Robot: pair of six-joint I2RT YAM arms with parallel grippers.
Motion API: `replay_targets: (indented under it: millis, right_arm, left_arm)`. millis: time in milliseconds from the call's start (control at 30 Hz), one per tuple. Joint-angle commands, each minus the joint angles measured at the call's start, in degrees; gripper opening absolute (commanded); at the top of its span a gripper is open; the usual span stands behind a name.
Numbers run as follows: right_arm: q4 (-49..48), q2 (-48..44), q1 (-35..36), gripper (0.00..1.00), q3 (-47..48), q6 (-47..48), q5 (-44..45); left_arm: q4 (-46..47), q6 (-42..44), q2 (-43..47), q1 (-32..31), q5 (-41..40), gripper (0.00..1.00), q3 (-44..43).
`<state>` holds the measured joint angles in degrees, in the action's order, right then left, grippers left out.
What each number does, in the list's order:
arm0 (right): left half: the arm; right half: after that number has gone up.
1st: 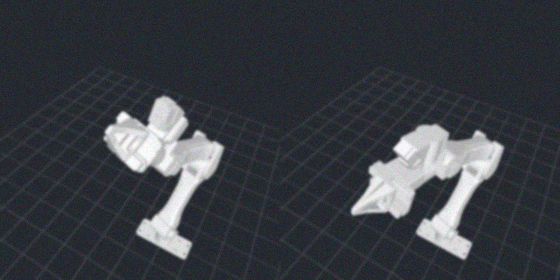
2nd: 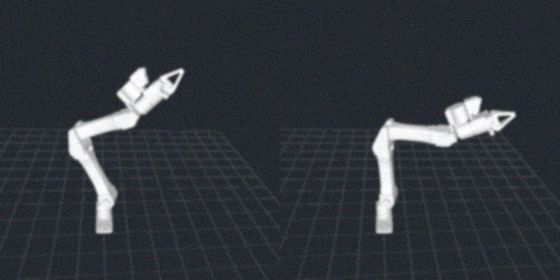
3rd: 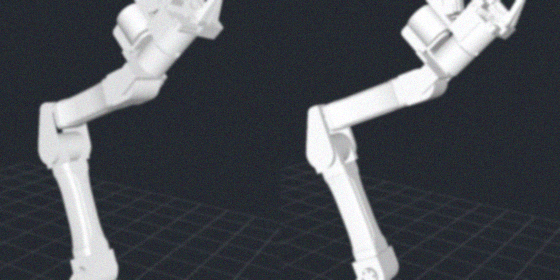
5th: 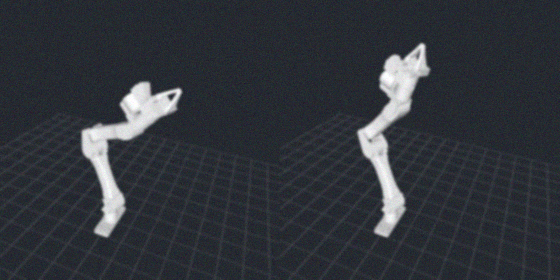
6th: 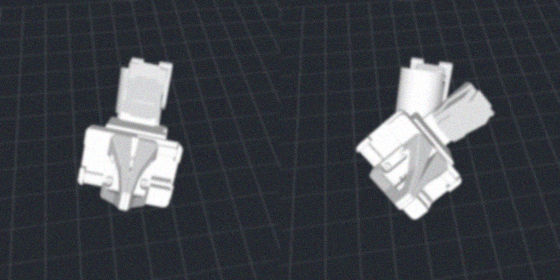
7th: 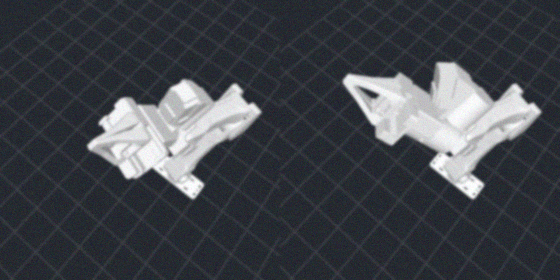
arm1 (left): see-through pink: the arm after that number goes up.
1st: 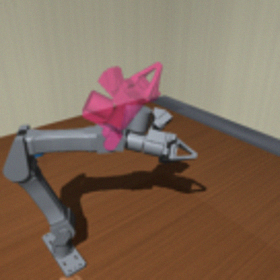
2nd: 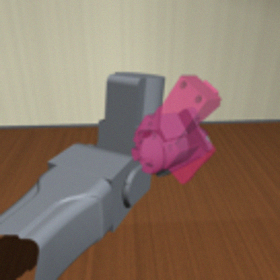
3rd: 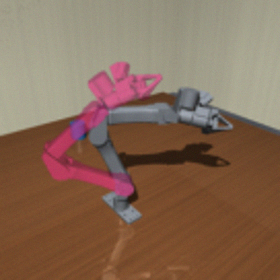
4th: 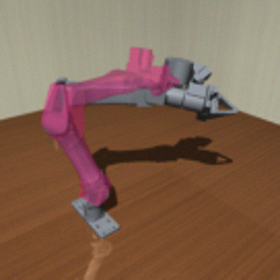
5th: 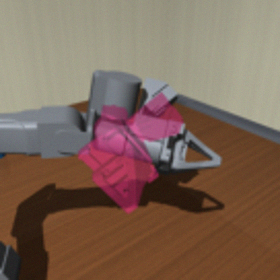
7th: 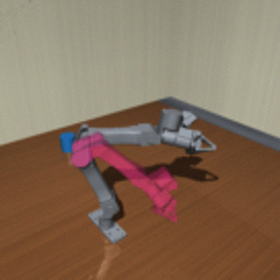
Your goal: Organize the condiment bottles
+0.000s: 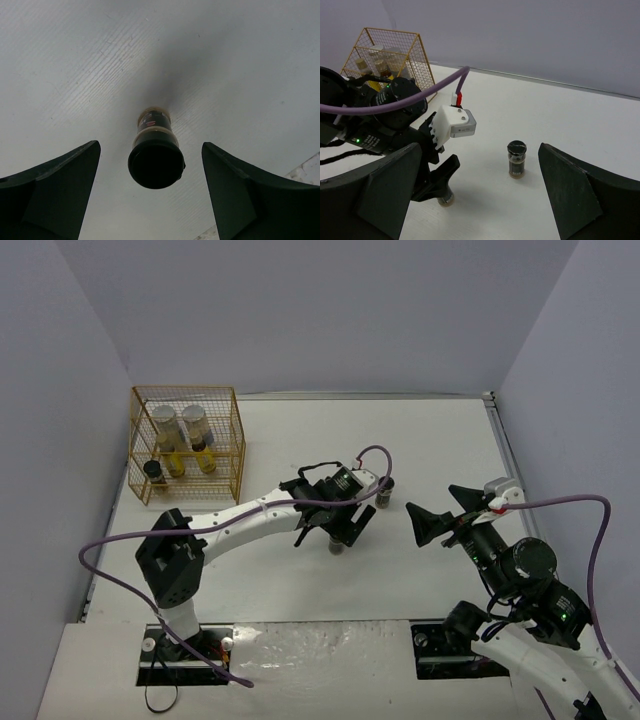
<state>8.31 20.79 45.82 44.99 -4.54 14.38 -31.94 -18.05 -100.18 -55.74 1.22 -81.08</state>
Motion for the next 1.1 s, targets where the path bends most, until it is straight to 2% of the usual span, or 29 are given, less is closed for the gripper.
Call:
replay_targets:
  millis: [0,167,367,533,767,900,1067]
  right_arm:
    - [-2.88,-0.11,-0.03,1.00,1.85,-0.19,1.78]
    - [-2.58,-0.14,-0.03,1.00,1.69,-0.21,2.13]
    - [-2.62,0.28,-0.03,1.00,1.36,-0.12,2.23]
    - [-2.61,0.05,-0.03,1.00,1.07,-0.30,2.23]
    - [-2.69,0.12,0.06,1.00,0.89,-0.49,2.30]
    - [-2.61,0.22,-0.03,1.00,0.89,-0.65,2.15]
    - [-2.69,0.34,-0.03,1.00,1.11,-0.65,2.06]
  left_arm:
    - [3.30,-1.69,-0.79,-0.42,-0.70,0.75,-2.39]
    - [2.13,-1.90,-1.19,-0.37,-3.28,0.64,-2.68]
    - [0.76,-2.03,-0.70,-0.42,-4.56,0.62,-2.35]
    - [0.58,-2.76,-0.73,-0.50,-4.07,0.54,-2.00]
    - [-0.41,-4.38,1.38,-0.51,-4.12,0.30,-1.47]
    - [-4.39,-4.80,4.02,-0.20,-6.52,0.18,-2.91]
    - [-9.98,-4.80,8.55,3.01,-9.83,0.11,-4.92]
